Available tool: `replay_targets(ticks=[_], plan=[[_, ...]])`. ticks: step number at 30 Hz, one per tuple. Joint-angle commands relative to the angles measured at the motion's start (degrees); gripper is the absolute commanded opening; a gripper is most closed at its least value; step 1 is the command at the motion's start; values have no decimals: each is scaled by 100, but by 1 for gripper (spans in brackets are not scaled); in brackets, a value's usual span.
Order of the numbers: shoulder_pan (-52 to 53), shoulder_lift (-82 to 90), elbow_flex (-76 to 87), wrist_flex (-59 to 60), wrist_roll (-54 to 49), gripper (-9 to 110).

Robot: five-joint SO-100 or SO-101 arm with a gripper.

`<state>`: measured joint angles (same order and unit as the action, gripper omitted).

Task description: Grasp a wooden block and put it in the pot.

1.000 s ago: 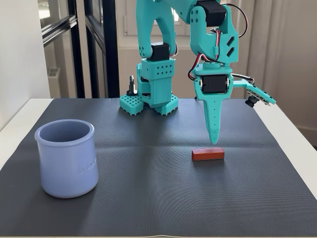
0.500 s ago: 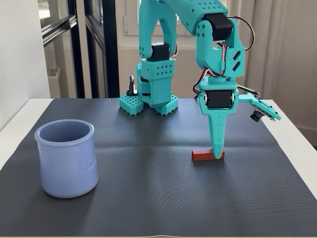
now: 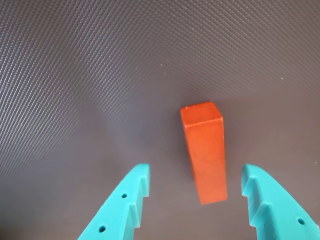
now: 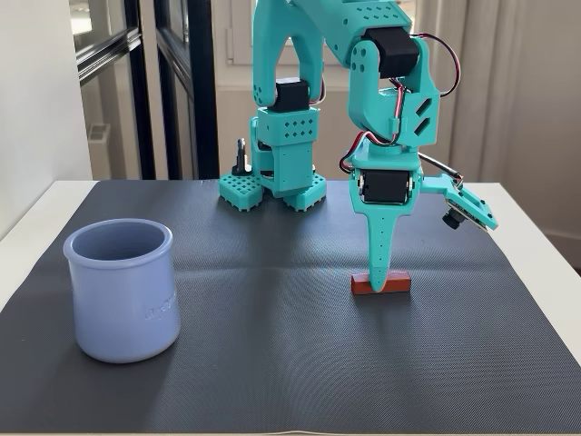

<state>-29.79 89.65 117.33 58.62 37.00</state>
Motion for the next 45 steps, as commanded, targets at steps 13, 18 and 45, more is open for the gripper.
replay_targets(ticks=[13, 18, 45], plan=[[-35, 53, -123, -9, 44, 13], [-237, 62, 237, -545, 387, 13], [-193, 668, 272, -598, 448, 2]])
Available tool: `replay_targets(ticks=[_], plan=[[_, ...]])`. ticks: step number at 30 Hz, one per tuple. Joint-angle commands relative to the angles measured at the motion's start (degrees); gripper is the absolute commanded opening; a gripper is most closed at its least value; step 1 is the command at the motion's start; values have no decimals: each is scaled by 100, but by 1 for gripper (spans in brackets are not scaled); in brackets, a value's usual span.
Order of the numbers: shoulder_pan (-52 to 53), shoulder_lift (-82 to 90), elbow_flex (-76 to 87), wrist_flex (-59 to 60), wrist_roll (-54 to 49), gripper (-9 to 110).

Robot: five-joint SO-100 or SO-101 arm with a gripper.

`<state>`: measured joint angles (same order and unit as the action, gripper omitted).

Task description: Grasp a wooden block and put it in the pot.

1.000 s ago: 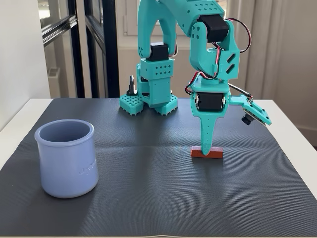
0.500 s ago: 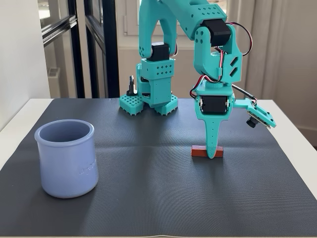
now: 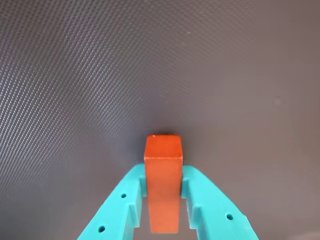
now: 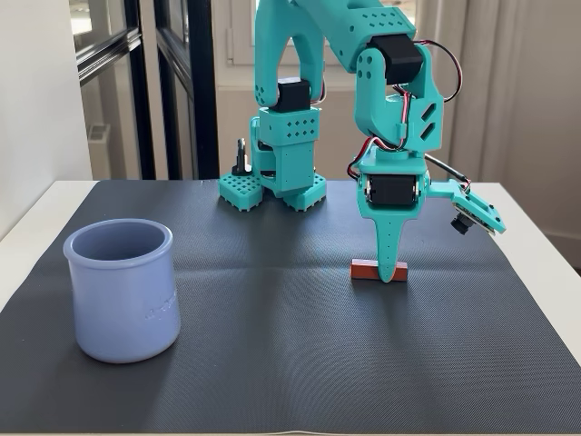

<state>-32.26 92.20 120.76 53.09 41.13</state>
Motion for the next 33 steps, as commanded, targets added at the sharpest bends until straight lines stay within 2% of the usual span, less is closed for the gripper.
replay_targets(ticks=[1, 18, 33], plan=[[79, 580, -70, -44, 35, 2], [2355, 3059, -70, -35, -18, 2], [4368, 3243, -343, -114, -237, 2]])
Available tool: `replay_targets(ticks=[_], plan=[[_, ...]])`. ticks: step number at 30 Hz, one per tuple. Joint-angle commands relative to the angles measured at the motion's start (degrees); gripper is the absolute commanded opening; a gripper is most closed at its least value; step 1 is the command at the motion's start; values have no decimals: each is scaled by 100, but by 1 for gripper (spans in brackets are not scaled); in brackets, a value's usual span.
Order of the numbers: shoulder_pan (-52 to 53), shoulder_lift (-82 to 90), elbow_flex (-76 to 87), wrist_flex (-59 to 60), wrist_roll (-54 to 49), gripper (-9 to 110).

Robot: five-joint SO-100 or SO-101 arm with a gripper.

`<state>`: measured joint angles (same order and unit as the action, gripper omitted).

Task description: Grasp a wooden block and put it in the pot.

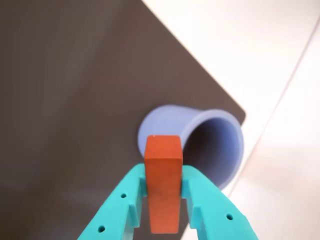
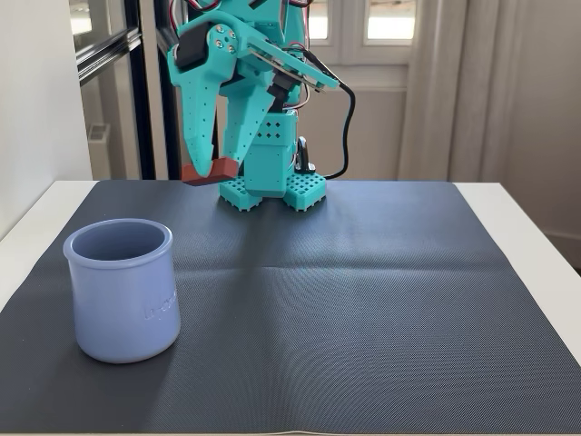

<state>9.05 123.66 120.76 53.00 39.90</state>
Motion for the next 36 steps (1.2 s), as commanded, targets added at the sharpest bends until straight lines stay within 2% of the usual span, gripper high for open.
replay_targets(ticks=[1, 13, 36], plan=[[316, 88, -431, -105, -246, 2], [598, -1644, -1775, -79, -589, 2], [738, -2285, -2188, -97, -580, 6]])
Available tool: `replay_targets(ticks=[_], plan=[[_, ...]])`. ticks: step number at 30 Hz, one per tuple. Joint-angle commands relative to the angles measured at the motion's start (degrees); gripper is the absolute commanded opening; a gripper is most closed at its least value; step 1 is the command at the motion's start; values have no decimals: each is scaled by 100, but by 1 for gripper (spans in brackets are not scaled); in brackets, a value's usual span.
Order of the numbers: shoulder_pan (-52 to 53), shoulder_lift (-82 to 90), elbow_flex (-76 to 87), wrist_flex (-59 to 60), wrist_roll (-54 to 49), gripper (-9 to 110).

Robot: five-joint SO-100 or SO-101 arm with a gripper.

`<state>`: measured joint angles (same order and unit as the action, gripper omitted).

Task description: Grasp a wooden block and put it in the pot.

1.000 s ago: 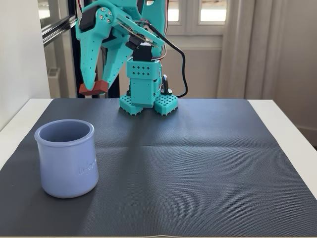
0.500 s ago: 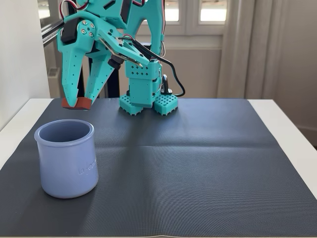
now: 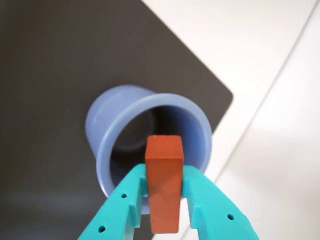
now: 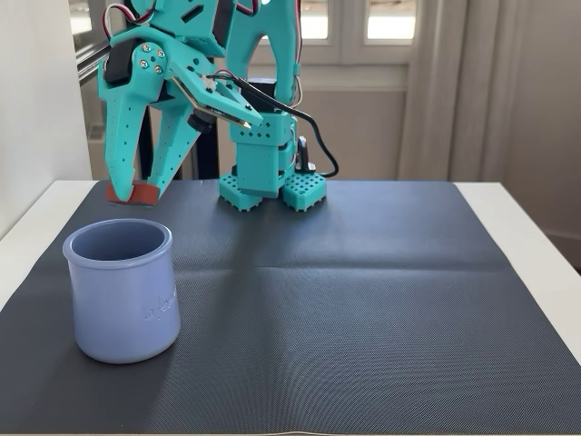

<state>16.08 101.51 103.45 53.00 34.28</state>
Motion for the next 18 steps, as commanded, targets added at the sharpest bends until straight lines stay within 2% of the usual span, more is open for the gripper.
replay_targets(ticks=[1, 12, 18], plan=[[44, -185, -554, -97, -18, 6], [123, -413, -809, -44, -18, 7], [141, -413, -773, -26, -35, 11]])
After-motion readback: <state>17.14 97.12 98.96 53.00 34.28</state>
